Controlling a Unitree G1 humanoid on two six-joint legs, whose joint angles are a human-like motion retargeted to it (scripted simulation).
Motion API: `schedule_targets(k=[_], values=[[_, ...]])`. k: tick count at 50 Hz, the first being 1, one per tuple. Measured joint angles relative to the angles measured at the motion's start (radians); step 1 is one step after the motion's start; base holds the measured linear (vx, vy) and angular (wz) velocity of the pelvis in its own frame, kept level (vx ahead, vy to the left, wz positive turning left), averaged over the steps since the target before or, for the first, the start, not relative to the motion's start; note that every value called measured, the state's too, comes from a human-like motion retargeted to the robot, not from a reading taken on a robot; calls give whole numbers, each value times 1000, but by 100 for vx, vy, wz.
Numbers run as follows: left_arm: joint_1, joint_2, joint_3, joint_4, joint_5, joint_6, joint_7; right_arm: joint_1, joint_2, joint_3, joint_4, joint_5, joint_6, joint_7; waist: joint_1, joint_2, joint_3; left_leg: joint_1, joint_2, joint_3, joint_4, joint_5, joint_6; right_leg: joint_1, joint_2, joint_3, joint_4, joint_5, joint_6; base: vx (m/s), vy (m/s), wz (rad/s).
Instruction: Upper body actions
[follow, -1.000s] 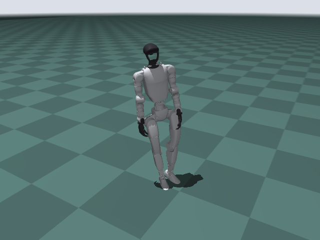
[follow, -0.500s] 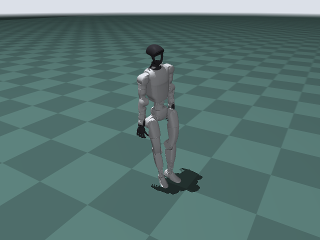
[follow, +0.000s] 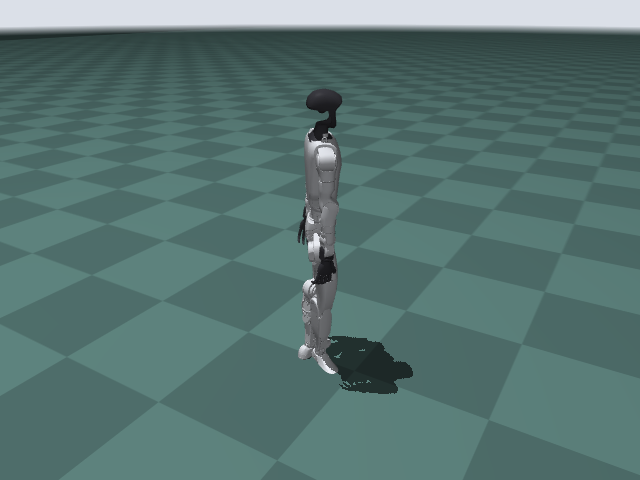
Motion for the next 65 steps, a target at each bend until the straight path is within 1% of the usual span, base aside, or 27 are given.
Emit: schedule_targets(k=[2, 5, 8, 10, 13, 15, 17, 18, 20, 22, 24, 29, 30, 31, 33, 37, 40, 45, 51, 53, 55, 57, 58, 60, 62, 63, 65], values=[[-1, -2, 13, 11, 10, 2, -3, -10, 0, -6, -11, 3, 5, -3, 8, -1, 2, -11, -7, -60, -12, 6, -1, 3, -4, -9, 8, 3, 4, 42, 2, 27], [3, 0, 12, 13, 24, 4, 0, -18, 13, -35, -29, 45, 4, -7, 7, -5, 11, -21, -24, -108, -11, -4, 26, 21, -16, -44, 17, 6, 11, 34, 0, 44], [-8, 6, 0, 9, 38, 8, -2, -21, 16, -70, -41, 131, -29, 24, 18, -1, 19, -26, -28, -149, -11, -13, 44, 33, -35, -68, 52, 2, 10, 30, 2, 53], [-19, 8, -5, 8, 45, 13, -10, -16, 15, -83, -50, 171, -39, 53, 18, 10, 19, -31, -19, -172, -7, -17, 54, 38, -45, -82, 89, 5, -13, 40, 5, 74], [-38, 12, -20, 11, 42, 19, -25, -1, 11, -90, -47, 177, -35, 40, -4, 39, 1, -53, 13, -214, 8, -14, 65, 16, -63, -45, 177, 38, -74, 40, 5, 110], [-62, 17, -33, 20, 50, 29, -34, 2, 1, -93, -23, 172, -31, 25, -12, 60, -22, -83, 41, -251, 21, -10, 69, -30, -96, 13, 280, 52, -108, 31, 1, 123], [-82, 20, -50, 24, 61, 36, -33, 8, -10, -93, 7, 159, -25, 21, -14, 66, -32, -102, 50, -286, 28, -3, 74, -69, -120, 100, 364, 56, -119, 25, -6, 123], [-89, 22, -61, 23, 64, 36, -33, 11, -14, -92, 21, 149, -21, 22, -21, 66, -33, -107, 48, -307, 27, 3, 78, -85, -131, 146, 398, 58, -103, 26, -10, 142], [-101, 26, -79, 15, 68, 33, -44, 13, -18, -87, 44, 124, -12, 20, -46, 51, -29, -114, 26, -363, 19, 17, 88, -144, -129, 318, 452, 56, -54, 24, -13, 154], [-104, 28, -84, 1, 77, 32, -57, 17, -17, -78, 58, 105, -3, 12, -74, 34, -28, -124, 4, -417, 15, 31, 94, -189, -60, 528, 439, 32, -3, 22, -17, 148], [-108, 33, -86, -8, 82, 30, -64, 20, -12, -71, 68, 101, 0, 7, -100, 21, -25, -134, -11, -469, 16, 43, 99, -202, -3, 660, 394, 1, 27, 15, -20, 145], [-129, 53, -108, 1, 78, 35, -47, 34, 8, -70, 62, 124, -14, 21, -148, -22, 13, -129, -59, -603, 17, 69, 107, -182, 60, 831, 260, -57, 76, 7, -20, 151], [-131, 55, -112, 6, 79, 37, -44, 40, 11, -72, 57, 126, -17, 23, -151, -34, 20, -125, -73, -627, 18, 73, 108, -176, 67, 854, 232, -54, 93, 10, -15, 134], [-137, 59, -116, 14, 80, 41, -41, 45, 17, -72, 50, 124, -20, 27, -149, -49, 26, -117, -88, -647, 13, 78, 108, -175, 66, 864, 211, -24, 91, 11, -12, 122], [-138, 63, -120, 26, 81, 45, -35, 56, 25, -66, 38, 111, -28, 32, -136, -69, 33, -104, -108, -678, 8, 86, 106, -166, 85, 934, 188, 27, 67, 11, -8, 94], [-133, 62, -111, 46, 76, 47, -31, 60, 36, -52, 12, 35, -29, 40, -106, -87, 42, -95, -127, -732, 8, 93, 102, -124, 45, 818, 174, 18, 74, 4, -3, 78], [-117, 55, -96, 57, 53, 44, -24, 56, 39, -34, -3, -17, -28, 30, -105, -84, 44, -97, -120, -768, 26, 86, 91, -103, 33, 779, 158, 19, 81, -4, -2, 73], [-85, 66, -82, 46, 60, 43, -28, 36, 53, -16, -24, -28, -27, 27, -123, -92, 38, -117, -110, -787, 75, 47, 69, -101, 48, 799, 149, 5, 58, -11, -2, 35], [-61, 85, -55, 18, 59, 45, -29, 32, 71, -24, -54, -11, -50, 45, -146, -107, 31, -161, -96, -788, 198, 25, 10, -127, 50, 835, 156, 16, 58, -14, 0, -5], [-58, 84, -41, 15, 41, 44, -28, 30, 67, -17, -55, -19, -48, 39, -143, -113, 33, -170, -104, -808, 230, 22, 23, -136, 46, 861, 156, 31, 66, -12, 5, -78], [-58, 81, -29, 16, 25, 44, -28, 30, 60, -7, -52, -26, -42, 29, -128, -122, 43, -172, -132, -899, 238, 9, 48, -140, 45, 901, 150, 54, 73, -11, 7, -133], [-64, 78, -20, 19, 19, 45, -28, 29, 52, 0, -43, -26, -37, 21, -91, -126, 55, -168, -175, -1059, 223, 20, 61, -147, 58, 961, 142, 83, 76, -9, 6, -205], [-67, 77, -17, 21, 20, 45, -27, 30, 48, 3, -38, -24, -36, 18, -66, -129, 62, -162, -198, -1154, 210, 36, 58, -151, 68, 997, 137, 99, 76, -7, 3, -251], [-74, 76, -18, 20, 24, 44, -23, 30, 42, 6, -26, -15, -34, 14, -5, -135, 80, -148, -227, -1296, 177, 87, 25, -162, 93, 1077, 133, 136, 82, -8, 1, -272], [-87, 74, -35, 15, 20, 41, -21, 18, 37, -6, -19, -15, -31, 16, 18, -146, 104, -141, -214, -1209, 148, 109, 52, -173, 100, 1130, 134, 159, 89, -17, 0, -204], [-93, 72, -45, 11, 11, 39, -21, 12, 35, -11, -21, -19, -30, 18, 3, -149, 116, -140, -198, -1120, 135, 109, 87, -176, 100, 1135, 137, 163, 88, -28, 2, -123], [-103, 64, -83, 12, -33, 32, -14, -1, 30, -16, -31, -27, -27, 18, -56, -139, 125, -120, -145, -934, 91, 89, 124, -191, 113, 1130, 142, 163, 82, -34, 7, -90]])
